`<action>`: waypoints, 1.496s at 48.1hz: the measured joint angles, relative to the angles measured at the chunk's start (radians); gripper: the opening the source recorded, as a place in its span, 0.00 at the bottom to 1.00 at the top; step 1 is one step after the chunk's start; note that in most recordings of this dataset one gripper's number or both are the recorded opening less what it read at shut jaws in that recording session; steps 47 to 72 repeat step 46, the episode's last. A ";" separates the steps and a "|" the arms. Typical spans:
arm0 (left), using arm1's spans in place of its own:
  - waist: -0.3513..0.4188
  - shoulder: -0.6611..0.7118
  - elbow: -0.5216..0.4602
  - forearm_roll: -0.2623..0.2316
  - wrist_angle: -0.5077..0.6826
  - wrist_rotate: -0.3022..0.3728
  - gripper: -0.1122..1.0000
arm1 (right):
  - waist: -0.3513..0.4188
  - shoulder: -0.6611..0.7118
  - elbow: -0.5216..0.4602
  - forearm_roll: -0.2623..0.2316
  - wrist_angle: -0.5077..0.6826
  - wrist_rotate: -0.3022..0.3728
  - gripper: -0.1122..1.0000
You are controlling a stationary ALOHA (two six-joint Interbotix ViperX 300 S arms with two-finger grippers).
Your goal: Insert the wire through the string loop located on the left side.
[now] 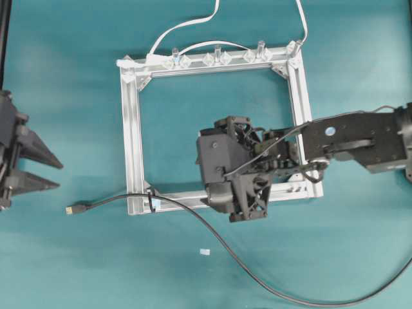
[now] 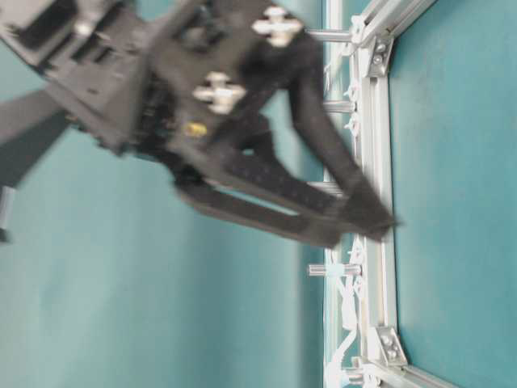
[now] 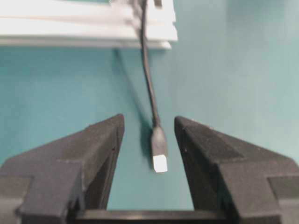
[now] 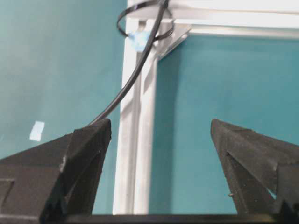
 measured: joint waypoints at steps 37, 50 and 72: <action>0.158 -0.196 0.020 0.009 0.008 0.155 0.55 | -0.049 -0.112 0.170 0.002 -0.451 0.000 0.88; 0.173 -0.224 0.034 0.009 0.005 0.156 0.55 | -0.052 -0.146 0.265 0.031 -0.617 0.003 0.88; 0.173 -0.224 0.034 0.009 0.005 0.156 0.55 | -0.052 -0.146 0.265 0.031 -0.617 0.003 0.88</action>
